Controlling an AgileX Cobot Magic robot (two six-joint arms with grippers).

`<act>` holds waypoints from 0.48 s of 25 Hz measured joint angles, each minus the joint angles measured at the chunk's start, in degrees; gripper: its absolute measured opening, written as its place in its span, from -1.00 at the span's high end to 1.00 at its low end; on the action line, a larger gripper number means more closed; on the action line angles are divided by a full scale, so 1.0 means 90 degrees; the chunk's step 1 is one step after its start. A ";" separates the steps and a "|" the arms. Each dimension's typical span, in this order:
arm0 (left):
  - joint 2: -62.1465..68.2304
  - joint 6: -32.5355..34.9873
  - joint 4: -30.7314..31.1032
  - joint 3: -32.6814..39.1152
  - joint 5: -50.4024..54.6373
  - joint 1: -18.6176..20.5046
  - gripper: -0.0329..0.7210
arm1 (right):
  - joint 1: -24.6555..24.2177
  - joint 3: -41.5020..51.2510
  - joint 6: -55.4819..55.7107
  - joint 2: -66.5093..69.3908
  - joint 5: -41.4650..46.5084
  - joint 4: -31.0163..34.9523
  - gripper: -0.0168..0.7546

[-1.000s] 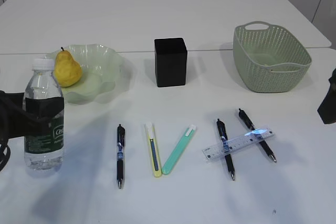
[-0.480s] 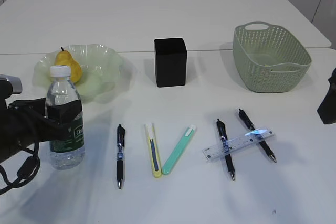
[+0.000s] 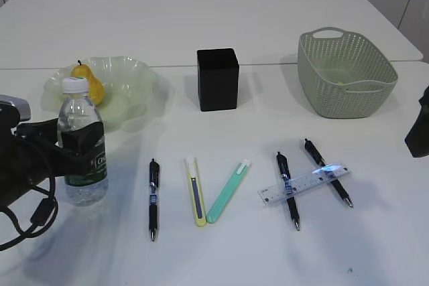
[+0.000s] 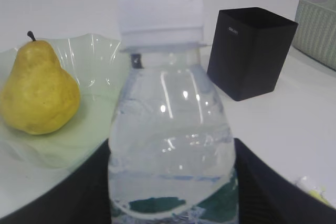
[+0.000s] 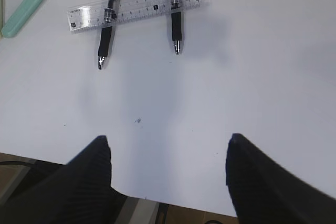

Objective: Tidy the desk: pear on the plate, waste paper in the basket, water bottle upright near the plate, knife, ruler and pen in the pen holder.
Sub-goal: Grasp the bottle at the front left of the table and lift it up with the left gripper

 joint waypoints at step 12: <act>0.0833 0.0000 -0.0101 -0.0574 -0.0567 0.0000 -0.16 | 0.0000 0.0000 0.0006 0.0000 -0.0005 0.0000 -0.35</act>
